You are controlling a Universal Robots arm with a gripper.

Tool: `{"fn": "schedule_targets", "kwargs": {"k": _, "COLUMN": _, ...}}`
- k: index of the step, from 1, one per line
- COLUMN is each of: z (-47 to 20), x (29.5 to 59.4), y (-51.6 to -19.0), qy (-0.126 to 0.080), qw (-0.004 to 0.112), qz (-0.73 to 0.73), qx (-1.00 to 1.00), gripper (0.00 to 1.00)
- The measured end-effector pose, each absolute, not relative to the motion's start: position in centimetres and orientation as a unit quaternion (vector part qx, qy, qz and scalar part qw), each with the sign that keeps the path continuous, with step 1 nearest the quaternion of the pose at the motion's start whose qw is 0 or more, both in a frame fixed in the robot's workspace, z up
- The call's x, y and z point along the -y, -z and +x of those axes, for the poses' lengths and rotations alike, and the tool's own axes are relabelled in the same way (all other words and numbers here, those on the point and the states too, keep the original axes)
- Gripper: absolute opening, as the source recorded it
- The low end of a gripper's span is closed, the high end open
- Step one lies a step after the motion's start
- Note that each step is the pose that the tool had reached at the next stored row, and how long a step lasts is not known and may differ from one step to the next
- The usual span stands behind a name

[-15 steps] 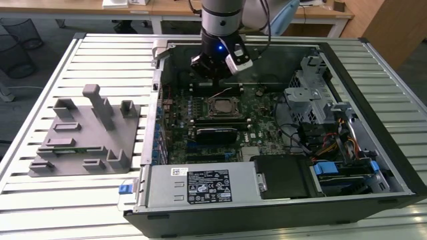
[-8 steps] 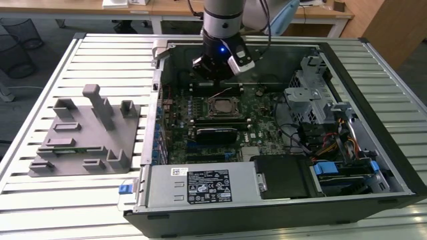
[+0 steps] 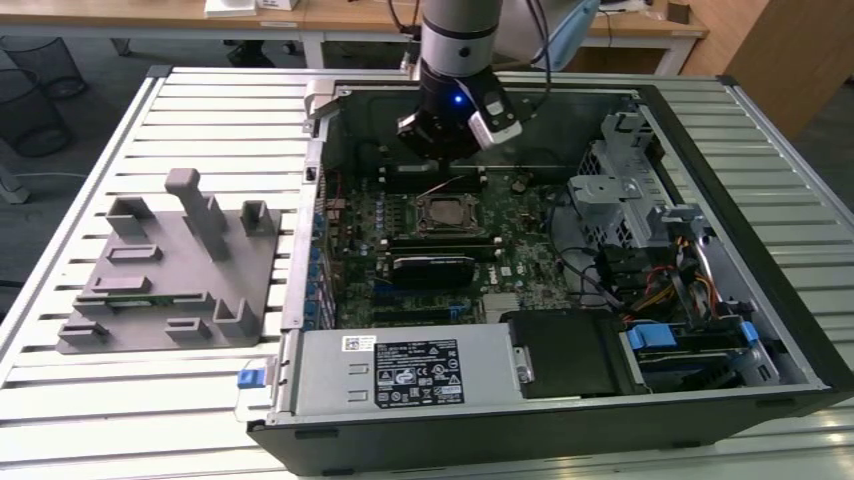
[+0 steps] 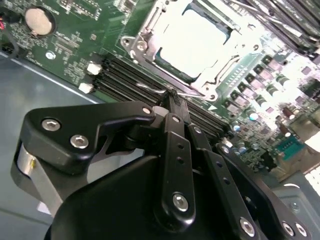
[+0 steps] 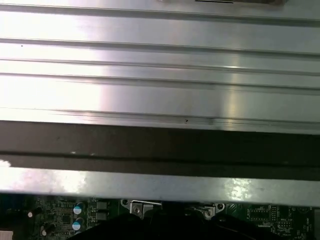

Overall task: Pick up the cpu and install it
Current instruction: 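Install the first cpu locking lever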

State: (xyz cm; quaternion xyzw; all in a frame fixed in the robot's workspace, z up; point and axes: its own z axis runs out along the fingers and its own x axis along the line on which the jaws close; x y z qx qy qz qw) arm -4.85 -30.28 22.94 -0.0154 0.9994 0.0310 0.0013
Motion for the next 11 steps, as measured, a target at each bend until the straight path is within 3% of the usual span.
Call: {"fn": "schedule_targets", "kwargs": {"k": 11, "z": -4.43, "x": 30.2, "y": -22.53, "qy": -0.031, "qw": 0.001, "qz": -0.015, "qx": -0.999, "gripper": 0.11}}
